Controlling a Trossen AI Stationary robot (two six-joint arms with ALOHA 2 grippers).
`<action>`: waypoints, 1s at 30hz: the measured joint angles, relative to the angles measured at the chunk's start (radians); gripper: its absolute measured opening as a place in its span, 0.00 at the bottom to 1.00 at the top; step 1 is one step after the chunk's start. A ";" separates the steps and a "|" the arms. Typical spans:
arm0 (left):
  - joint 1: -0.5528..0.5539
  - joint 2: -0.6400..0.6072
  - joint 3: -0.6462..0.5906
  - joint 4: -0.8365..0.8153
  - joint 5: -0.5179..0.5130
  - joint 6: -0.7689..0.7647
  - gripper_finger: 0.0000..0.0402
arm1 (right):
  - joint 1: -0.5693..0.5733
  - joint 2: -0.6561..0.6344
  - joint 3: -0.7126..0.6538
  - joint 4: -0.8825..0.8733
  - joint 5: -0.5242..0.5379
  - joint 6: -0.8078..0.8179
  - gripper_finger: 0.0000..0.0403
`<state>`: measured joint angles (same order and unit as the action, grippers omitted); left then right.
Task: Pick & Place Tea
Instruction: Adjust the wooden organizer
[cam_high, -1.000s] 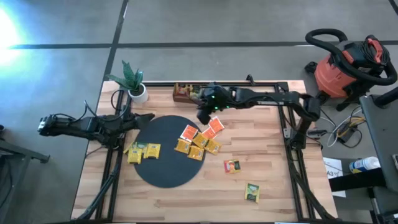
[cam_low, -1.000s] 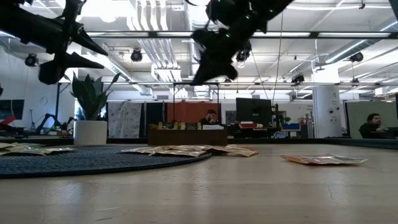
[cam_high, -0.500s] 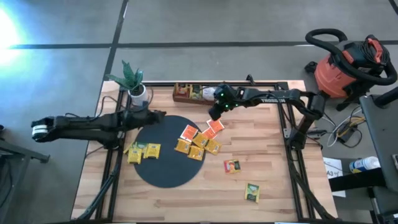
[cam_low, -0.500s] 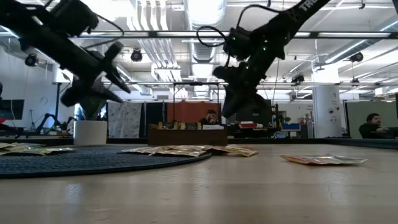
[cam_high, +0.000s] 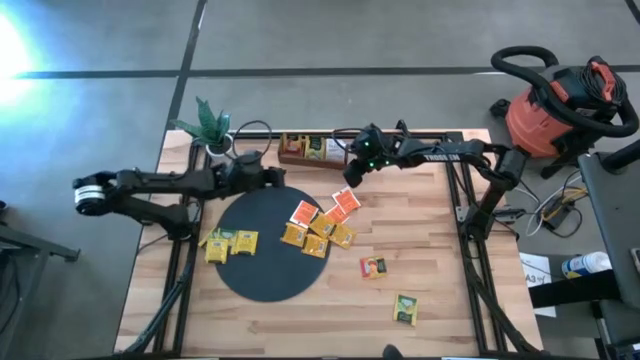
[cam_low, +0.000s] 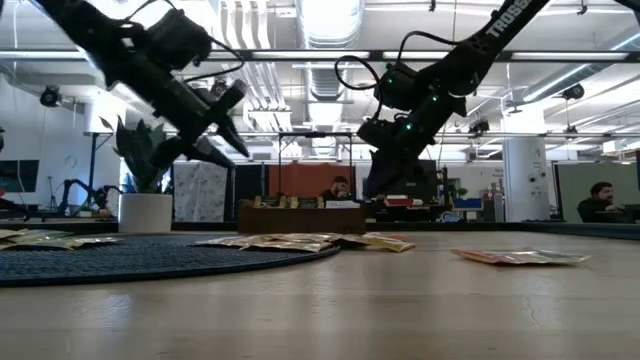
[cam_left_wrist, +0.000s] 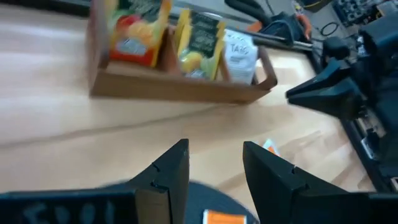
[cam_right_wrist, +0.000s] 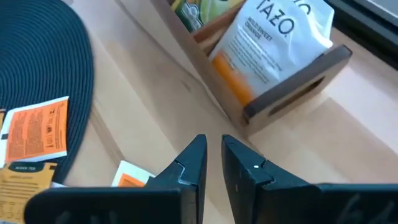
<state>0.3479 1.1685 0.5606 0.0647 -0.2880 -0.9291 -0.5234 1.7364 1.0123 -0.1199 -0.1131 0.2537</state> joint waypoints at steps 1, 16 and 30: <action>0.003 0.020 0.015 -0.001 0.000 0.010 0.36 | -0.002 0.000 -0.006 0.013 0.000 -0.010 0.12; 0.035 0.137 0.178 -0.186 -0.286 -0.014 0.36 | -0.059 0.000 -0.021 0.040 0.040 -0.022 0.12; 0.212 0.291 0.197 -0.217 -0.213 -0.131 0.36 | -0.057 0.000 -0.019 0.043 0.037 -0.025 0.12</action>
<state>0.5603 1.4596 0.7572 -0.1524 -0.5014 -1.0603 -0.5808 1.7363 0.9932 -0.0772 -0.0765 0.2285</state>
